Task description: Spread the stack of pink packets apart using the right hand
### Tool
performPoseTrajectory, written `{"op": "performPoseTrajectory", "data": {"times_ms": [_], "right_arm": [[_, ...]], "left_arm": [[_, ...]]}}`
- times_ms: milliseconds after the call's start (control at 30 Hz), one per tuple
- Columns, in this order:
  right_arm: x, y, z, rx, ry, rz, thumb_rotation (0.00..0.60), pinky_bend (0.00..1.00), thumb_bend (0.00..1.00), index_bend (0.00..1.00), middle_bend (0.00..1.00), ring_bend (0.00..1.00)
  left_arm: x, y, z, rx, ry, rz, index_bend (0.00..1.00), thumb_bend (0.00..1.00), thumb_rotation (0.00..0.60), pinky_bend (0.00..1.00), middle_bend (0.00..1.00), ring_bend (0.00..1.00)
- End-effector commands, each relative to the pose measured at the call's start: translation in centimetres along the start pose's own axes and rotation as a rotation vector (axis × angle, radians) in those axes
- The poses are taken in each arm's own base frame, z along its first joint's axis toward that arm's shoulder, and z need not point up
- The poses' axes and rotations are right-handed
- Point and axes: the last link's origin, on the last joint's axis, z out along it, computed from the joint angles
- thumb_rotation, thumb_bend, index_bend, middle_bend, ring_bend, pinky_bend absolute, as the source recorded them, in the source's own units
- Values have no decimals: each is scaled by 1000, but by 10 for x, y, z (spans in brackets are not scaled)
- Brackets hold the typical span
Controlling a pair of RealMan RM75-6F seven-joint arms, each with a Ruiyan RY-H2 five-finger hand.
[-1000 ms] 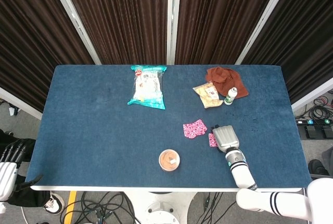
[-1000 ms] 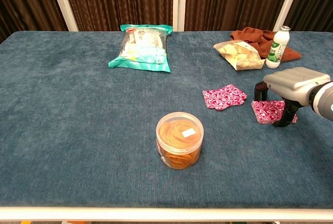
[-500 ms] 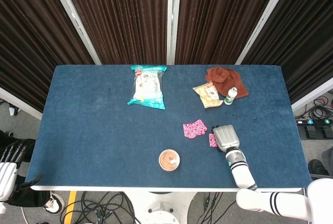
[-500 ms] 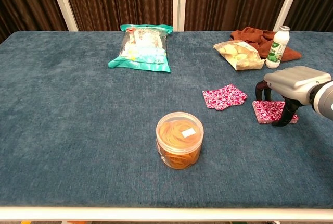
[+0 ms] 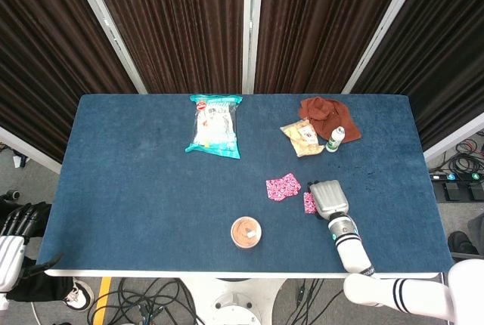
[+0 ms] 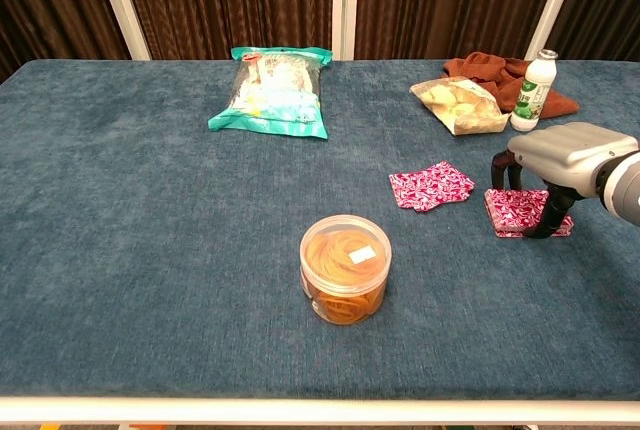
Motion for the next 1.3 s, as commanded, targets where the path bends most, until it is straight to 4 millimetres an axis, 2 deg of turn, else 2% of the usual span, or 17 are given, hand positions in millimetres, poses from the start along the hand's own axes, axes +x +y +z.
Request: {"op": "performPoseTrajectory", "data": {"times_ms": [33,567,967,1133,1300], "right_arm": [[0,0,0,0,1,0,600,822,153,435,411,752],[0,0,0,1,-7,3,600,822,146,438,413,752],[6,3,-3,-5,18,1,600,822,160,469,433,752],[11,11,-5,-27,30,3,600,822,164,475,437,752],[18,28,-11,-60,50,9,600,822,165,481,442,753]], "left_arm": [[0,0,0,0,0,0,111,143,600,81,77,0],[0,0,0,0,-1,-2,111,143,600,81,77,0],[1,0,0,1,2,-3,111,143,600,81,77,0],[0,0,0,-1,0,-2,111,143,600,81,77,0],[0,0,0,-1,-1,1,111,143,600,81,77,0]]}}
